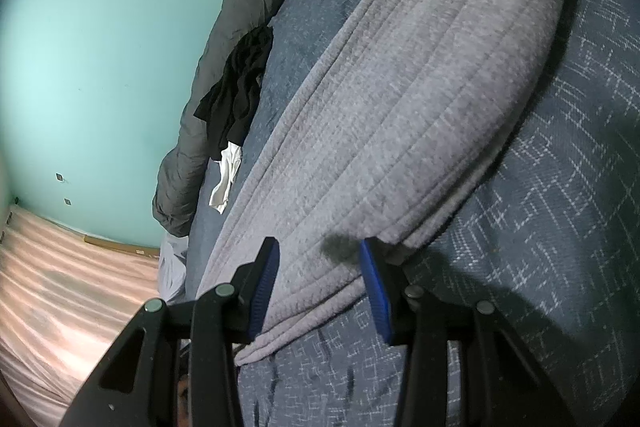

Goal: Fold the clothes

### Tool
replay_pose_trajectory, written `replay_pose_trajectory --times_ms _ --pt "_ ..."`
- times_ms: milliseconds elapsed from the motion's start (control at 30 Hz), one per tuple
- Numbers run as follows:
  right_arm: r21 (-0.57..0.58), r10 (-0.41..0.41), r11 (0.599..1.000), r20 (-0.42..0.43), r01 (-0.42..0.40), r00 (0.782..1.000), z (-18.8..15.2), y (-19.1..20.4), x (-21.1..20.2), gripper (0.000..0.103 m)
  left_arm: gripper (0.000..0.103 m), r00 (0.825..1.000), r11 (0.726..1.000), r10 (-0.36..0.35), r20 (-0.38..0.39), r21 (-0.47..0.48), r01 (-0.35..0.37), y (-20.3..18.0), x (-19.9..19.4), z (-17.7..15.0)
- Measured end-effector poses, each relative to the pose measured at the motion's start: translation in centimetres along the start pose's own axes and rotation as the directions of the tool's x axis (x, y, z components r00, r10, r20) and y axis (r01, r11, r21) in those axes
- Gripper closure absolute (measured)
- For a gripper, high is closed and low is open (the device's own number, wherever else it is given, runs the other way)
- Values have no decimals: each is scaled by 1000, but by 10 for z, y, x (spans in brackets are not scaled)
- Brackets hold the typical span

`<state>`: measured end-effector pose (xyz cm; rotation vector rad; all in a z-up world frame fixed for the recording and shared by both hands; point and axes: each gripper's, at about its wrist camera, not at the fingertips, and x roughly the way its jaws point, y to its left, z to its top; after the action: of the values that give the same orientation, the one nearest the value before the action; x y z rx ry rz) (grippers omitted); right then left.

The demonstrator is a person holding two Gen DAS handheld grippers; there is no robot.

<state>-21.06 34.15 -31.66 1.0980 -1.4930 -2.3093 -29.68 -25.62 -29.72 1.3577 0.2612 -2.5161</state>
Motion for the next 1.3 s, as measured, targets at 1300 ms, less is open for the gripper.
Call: replay_pose_trajectory --times_ms 1300 --pt "-18 -3 1000 5 3 1000 0 4 -6 61 45 995 988 -51 90 -139 63 63 -75 -44"
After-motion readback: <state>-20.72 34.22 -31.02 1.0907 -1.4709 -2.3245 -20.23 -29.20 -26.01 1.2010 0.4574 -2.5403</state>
